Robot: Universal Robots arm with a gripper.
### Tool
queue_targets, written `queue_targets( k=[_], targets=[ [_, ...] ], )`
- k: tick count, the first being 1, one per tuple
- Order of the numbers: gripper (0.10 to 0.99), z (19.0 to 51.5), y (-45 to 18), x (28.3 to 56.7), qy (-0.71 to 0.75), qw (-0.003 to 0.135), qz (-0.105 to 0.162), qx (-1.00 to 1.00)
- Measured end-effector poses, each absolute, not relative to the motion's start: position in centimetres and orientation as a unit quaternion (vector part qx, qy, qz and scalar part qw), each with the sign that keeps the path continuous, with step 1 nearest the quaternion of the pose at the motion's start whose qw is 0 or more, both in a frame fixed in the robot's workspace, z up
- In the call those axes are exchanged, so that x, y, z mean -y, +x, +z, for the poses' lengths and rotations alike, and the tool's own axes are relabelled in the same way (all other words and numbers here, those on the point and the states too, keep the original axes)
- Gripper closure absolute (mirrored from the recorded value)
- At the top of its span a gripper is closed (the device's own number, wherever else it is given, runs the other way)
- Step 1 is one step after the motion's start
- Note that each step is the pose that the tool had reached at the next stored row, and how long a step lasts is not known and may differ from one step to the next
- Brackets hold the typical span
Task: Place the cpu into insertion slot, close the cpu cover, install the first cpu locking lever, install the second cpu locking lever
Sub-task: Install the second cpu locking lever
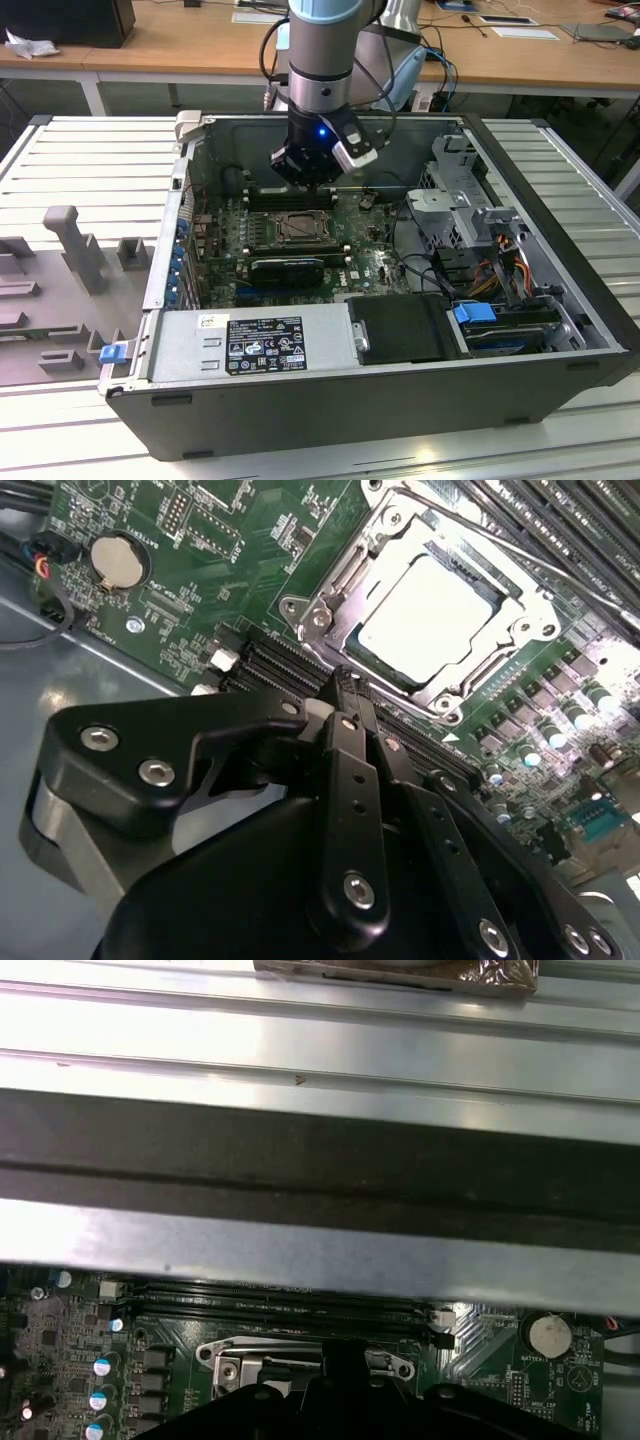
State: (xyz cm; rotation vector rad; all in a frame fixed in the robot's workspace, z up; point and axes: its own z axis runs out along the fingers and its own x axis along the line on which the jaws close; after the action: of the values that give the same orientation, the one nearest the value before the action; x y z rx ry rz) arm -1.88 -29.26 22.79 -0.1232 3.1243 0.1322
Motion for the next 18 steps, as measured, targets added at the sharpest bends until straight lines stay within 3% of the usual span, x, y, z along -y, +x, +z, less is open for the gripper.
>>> queue_targets(
  k=[18],
  targets=[
    [0.980,23.0,-1.9,30.4,-0.039,0.006,0.042,-0.998]
  ],
)
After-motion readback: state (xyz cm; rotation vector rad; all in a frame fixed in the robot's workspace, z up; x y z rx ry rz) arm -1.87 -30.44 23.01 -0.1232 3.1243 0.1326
